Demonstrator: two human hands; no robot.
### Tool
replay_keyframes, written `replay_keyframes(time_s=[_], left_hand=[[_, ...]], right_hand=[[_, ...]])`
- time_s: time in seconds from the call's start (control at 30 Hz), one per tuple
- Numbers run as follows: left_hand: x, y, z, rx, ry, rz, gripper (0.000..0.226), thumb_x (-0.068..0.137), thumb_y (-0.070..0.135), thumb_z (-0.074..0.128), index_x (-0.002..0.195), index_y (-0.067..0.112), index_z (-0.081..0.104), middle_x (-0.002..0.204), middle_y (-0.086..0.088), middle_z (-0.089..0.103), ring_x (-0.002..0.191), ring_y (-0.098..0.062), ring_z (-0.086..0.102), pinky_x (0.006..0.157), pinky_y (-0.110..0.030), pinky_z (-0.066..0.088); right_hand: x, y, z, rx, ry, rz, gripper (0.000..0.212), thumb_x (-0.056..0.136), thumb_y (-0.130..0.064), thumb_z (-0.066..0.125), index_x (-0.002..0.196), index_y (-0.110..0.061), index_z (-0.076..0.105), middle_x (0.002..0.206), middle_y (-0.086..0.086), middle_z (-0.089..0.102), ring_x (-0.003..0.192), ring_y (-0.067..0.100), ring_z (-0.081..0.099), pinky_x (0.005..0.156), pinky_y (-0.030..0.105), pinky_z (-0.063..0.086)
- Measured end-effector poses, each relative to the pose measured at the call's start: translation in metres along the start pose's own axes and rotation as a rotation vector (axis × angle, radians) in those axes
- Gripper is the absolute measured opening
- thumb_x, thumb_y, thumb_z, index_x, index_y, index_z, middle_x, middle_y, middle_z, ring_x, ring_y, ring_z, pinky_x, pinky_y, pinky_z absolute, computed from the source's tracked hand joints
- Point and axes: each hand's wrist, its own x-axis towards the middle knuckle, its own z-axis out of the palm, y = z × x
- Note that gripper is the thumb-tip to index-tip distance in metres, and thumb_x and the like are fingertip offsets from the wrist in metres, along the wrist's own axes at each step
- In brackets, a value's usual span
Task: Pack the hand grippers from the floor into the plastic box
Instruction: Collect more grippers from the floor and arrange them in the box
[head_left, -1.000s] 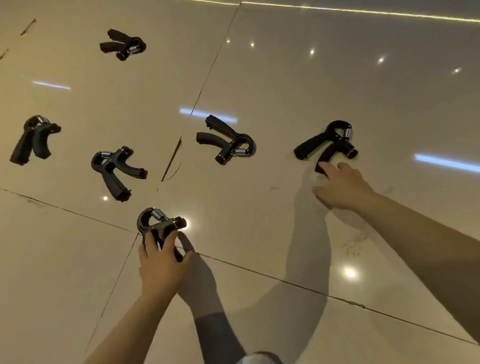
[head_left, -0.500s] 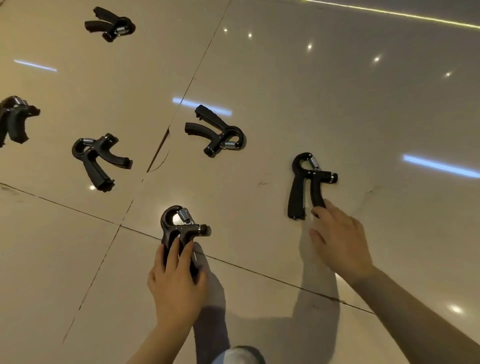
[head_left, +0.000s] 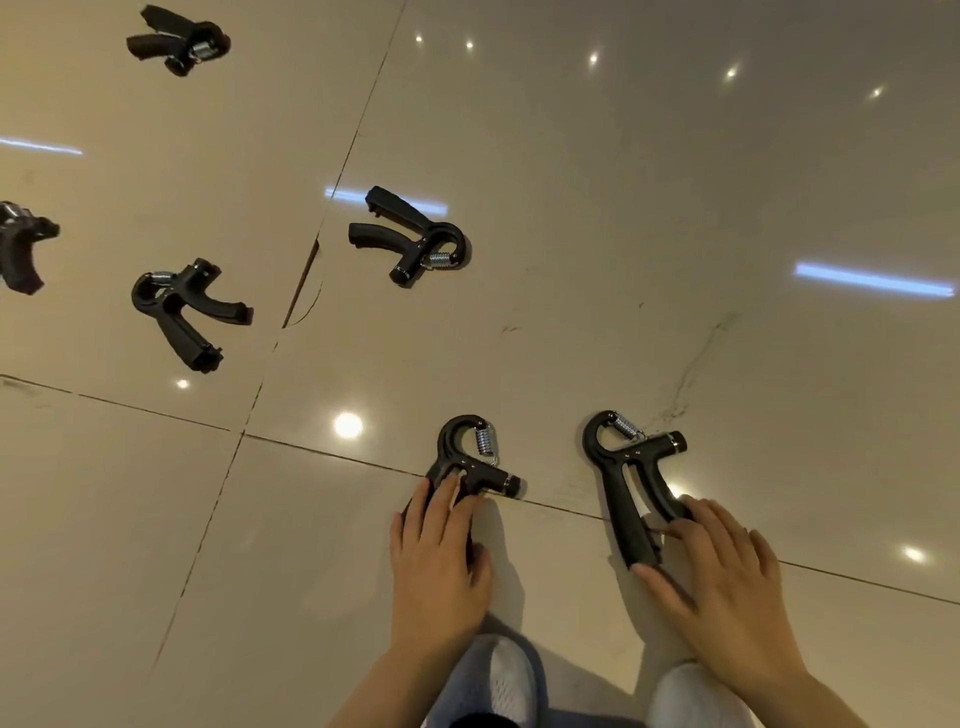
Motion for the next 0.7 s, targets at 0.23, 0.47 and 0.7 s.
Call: replay_keyframes(time_s=[0.23,0.47,0.7], left_hand=[[-0.017,-0.009,0.003,-0.042,0.035,-0.321,0.076,0.065,0.059,0.054,0.128,0.018,0.039,0.133,-0.015,0.039,0.119,-0.037,0.036,0.092,-0.051,0.041],[-0.007,-0.006,-0.002,-0.105,0.029,-0.315,0.075,0.066,0.039,0.076,0.13,0.016,0.043,0.125,-0.011,0.04,0.115,-0.033,0.036,0.087,-0.035,0.036],[-0.006,-0.003,-0.011,-0.019,-0.029,-0.316,0.084,0.064,0.041,0.078,0.135,0.019,0.04,0.133,-0.011,0.036,0.121,-0.032,0.033,0.088,-0.037,0.042]], right_hand=[[0.013,-0.006,0.003,-0.011,0.057,-0.041,0.071,0.053,-0.057,0.08,0.1,-0.014,0.051,0.11,0.009,0.051,0.104,0.034,0.054,0.085,0.052,0.046],[0.017,-0.008,0.002,-0.009,0.08,-0.022,0.078,0.054,-0.072,0.067,0.106,-0.016,0.048,0.107,0.007,0.055,0.101,0.031,0.055,0.085,0.049,0.046],[0.015,-0.013,0.003,-0.013,0.051,0.06,0.089,0.063,-0.076,0.052,0.129,-0.016,0.044,0.113,0.009,0.058,0.105,0.034,0.056,0.086,0.051,0.046]])
